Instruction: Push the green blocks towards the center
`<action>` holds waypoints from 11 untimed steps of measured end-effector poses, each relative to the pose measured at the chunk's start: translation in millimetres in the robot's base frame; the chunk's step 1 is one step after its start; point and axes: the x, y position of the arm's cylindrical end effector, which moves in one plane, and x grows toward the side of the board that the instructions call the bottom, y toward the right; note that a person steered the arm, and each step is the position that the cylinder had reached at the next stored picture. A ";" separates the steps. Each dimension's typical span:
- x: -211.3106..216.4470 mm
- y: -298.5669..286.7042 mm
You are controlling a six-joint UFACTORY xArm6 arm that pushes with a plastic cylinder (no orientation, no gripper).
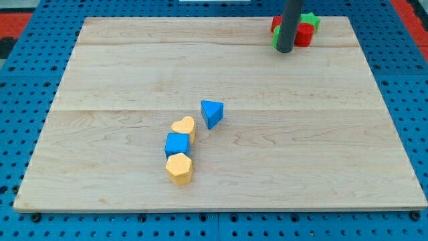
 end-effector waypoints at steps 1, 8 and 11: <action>0.0 0.0; -98.4 86.0; 33.6 -48.8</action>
